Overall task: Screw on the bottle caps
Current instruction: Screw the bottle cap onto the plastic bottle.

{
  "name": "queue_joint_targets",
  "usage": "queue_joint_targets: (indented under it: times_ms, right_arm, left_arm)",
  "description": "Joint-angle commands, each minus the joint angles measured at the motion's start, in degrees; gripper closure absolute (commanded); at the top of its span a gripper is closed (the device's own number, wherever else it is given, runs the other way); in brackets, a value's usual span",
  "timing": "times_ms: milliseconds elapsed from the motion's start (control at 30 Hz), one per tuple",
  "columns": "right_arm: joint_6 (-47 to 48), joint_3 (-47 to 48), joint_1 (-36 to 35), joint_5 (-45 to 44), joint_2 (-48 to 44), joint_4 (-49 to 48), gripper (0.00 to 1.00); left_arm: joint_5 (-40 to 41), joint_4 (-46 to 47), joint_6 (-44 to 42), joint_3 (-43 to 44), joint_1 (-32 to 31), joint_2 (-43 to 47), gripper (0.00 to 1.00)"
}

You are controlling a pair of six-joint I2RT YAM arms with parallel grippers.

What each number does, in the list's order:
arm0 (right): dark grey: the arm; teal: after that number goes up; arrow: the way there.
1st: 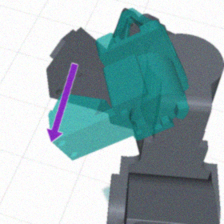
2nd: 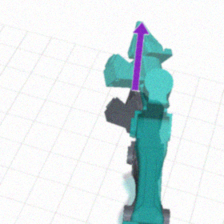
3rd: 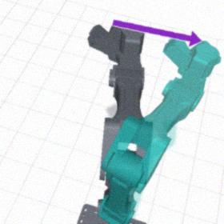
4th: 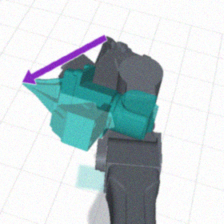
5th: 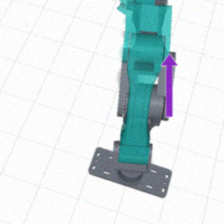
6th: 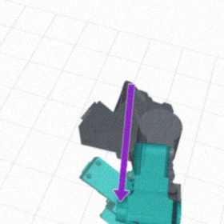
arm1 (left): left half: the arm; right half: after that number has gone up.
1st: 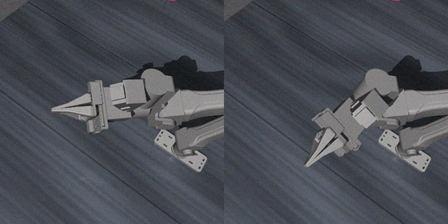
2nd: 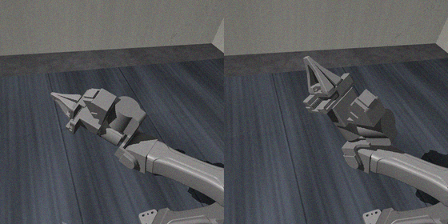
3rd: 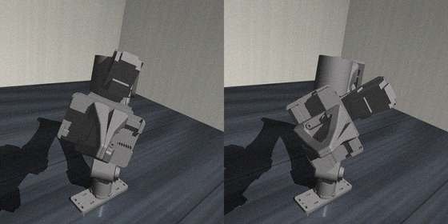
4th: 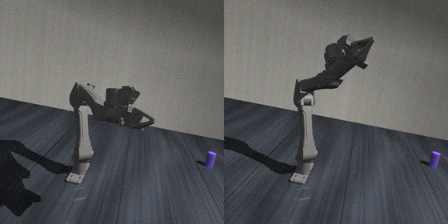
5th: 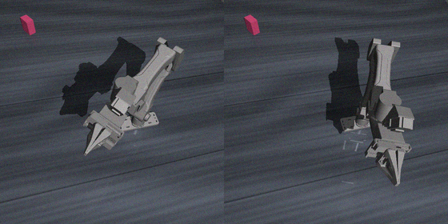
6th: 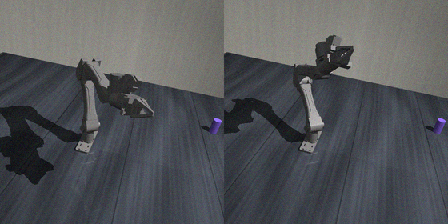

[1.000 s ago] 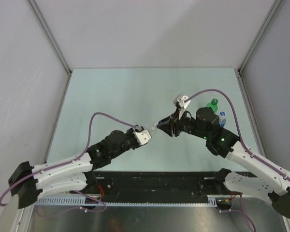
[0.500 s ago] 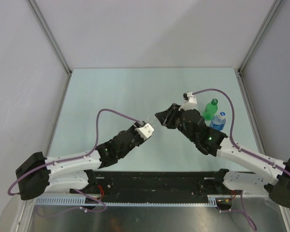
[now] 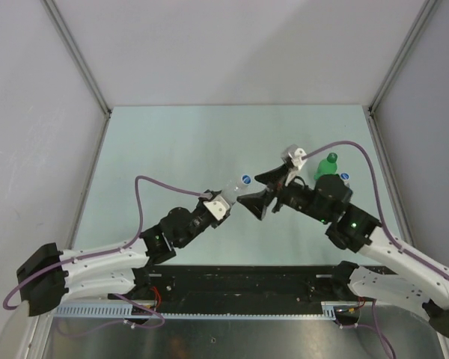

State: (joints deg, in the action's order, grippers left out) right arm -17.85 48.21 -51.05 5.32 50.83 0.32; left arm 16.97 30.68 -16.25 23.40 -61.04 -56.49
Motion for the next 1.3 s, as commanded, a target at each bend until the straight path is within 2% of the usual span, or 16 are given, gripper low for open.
queue_joint_targets:
  times_ms: [0, 100, 233, 333, 533, 700, 933, 1267]
  right_arm:
    - [18.05, 0.49, 1.18, 15.1, -5.42, 1.05, 0.01]
    - [26.3, 0.49, 1.52, 19.77, -7.51, 5.86, 0.01]
    - [37.19, 0.44, 1.75, 21.2, -9.41, 11.53, 0.01]
    - [45.02, -0.68, 2.09, 27.66, -10.66, 14.05, 0.03]
    - [58.55, -3.08, 2.26, 42.37, -13.58, 19.5, 0.1]
    - [59.32, -3.2, 2.28, 44.65, -13.76, 19.7, 0.19]
    - [57.42, -3.21, 2.29, 41.61, -9.63, 17.34, 0.22]
    - [56.5, -3.21, 2.31, 41.15, -8.09, 16.8, 0.41]
  left_arm:
    - [-9.48, -2.31, -1.79, 0.54, 0.84, 3.3, 1.0]
    - [-16.11, -5.86, -3.29, 1.05, 2.18, 5.45, 1.0]
    - [-27.73, -12.04, -5.92, 1.2, 4.61, 8.08, 1.0]
    - [-35.82, -18.13, -8.98, 1.56, 5.35, 9.29, 1.0]
    - [-39.73, -22.42, -11.41, 2.37, 5.56, 9.69, 1.0]
    - [-41.56, -22.92, -12.09, 2.48, 5.66, 10.04, 1.0]
    - [-41.88, -23.42, -12.06, 2.9, 5.66, 9.65, 1.0]
    - [-41.71, -23.81, -12.04, 3.63, 5.65, 9.47, 1.0]
